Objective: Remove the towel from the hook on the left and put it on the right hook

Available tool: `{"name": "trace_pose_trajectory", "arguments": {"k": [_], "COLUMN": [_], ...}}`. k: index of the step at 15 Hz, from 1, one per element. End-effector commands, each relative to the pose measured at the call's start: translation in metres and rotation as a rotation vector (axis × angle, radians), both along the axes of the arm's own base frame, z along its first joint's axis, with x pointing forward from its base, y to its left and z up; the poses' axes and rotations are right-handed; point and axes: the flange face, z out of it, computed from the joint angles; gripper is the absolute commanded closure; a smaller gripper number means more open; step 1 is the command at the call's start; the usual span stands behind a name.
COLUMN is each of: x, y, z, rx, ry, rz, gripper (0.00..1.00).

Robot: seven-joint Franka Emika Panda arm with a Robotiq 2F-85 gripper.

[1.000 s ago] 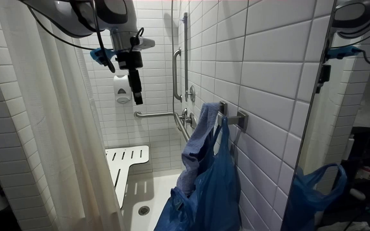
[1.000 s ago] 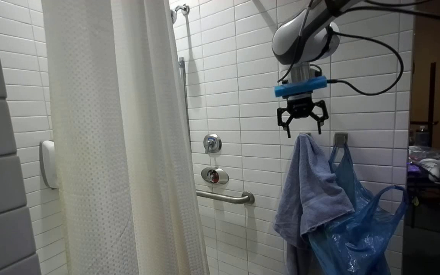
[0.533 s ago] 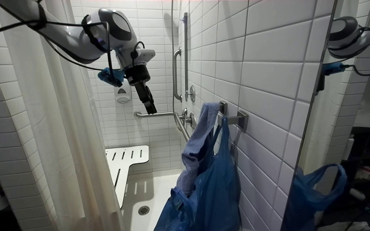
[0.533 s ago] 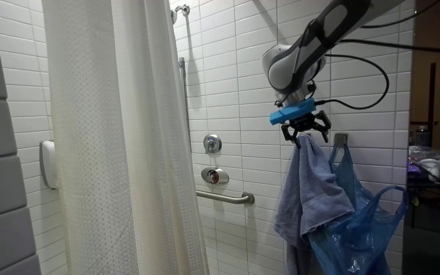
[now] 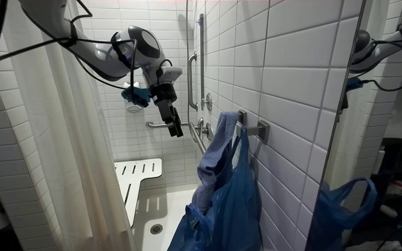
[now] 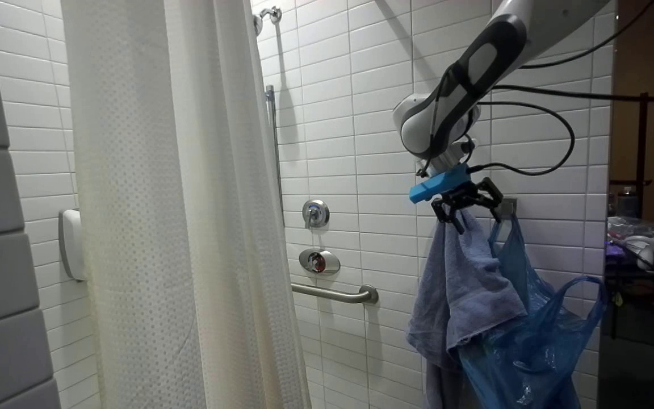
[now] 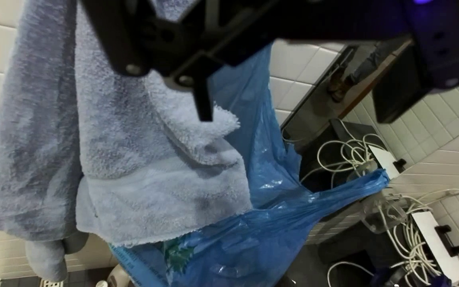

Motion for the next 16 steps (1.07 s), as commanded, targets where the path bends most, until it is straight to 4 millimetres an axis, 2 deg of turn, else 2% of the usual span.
{"name": "trace_pose_trajectory", "arguments": {"k": [1, 4, 7, 12, 16], "x": [0.006, 0.011, 0.027, 0.045, 0.047], "y": [-0.022, -0.038, -0.043, -0.042, -0.038], "z": [0.002, 0.002, 0.003, -0.004, -0.015], "rx": [0.009, -0.032, -0.109, -0.153, -0.122], "ry": [0.01, -0.048, -0.159, -0.301, -0.325], "rz": [-0.055, -0.056, 0.105, 0.282, 0.352], "gripper": [0.0, 0.0, 0.0, 0.0, 0.0]}}
